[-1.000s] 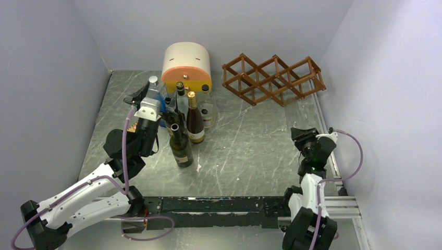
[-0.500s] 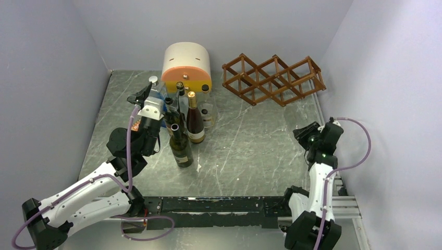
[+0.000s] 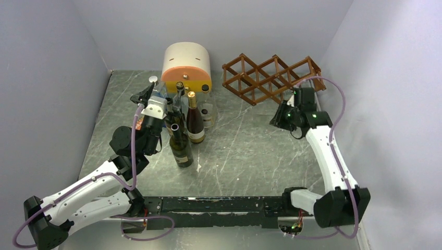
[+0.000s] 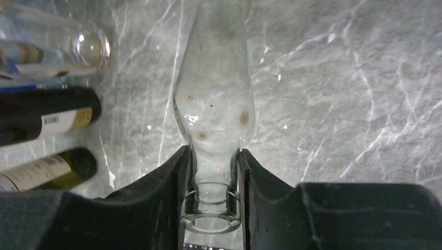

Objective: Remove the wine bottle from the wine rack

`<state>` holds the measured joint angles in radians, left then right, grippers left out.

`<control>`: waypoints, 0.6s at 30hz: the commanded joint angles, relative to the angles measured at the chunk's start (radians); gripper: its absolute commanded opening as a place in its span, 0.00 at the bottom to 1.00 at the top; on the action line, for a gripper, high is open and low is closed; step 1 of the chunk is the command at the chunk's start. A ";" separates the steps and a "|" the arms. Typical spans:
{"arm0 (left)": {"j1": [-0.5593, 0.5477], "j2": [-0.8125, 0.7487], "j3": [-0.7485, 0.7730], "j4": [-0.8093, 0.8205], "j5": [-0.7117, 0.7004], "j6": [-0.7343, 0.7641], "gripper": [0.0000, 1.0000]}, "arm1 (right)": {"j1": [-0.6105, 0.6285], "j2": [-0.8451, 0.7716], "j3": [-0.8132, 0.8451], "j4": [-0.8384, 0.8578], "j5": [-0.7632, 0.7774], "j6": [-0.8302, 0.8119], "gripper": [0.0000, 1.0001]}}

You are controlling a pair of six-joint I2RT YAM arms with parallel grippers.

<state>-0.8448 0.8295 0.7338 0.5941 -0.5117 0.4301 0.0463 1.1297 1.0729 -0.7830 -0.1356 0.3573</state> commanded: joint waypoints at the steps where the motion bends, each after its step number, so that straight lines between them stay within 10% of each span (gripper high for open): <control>1: 0.008 -0.004 0.010 0.014 0.015 0.001 0.89 | 0.114 0.073 0.130 -0.174 0.062 -0.073 0.00; 18: 0.009 0.009 0.011 0.010 0.010 0.010 0.89 | 0.580 0.392 0.634 -0.564 0.193 -0.132 0.00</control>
<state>-0.8448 0.8436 0.7338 0.5930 -0.5114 0.4309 0.5110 1.4704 1.6405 -1.2621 0.0498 0.2382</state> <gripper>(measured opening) 0.889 0.371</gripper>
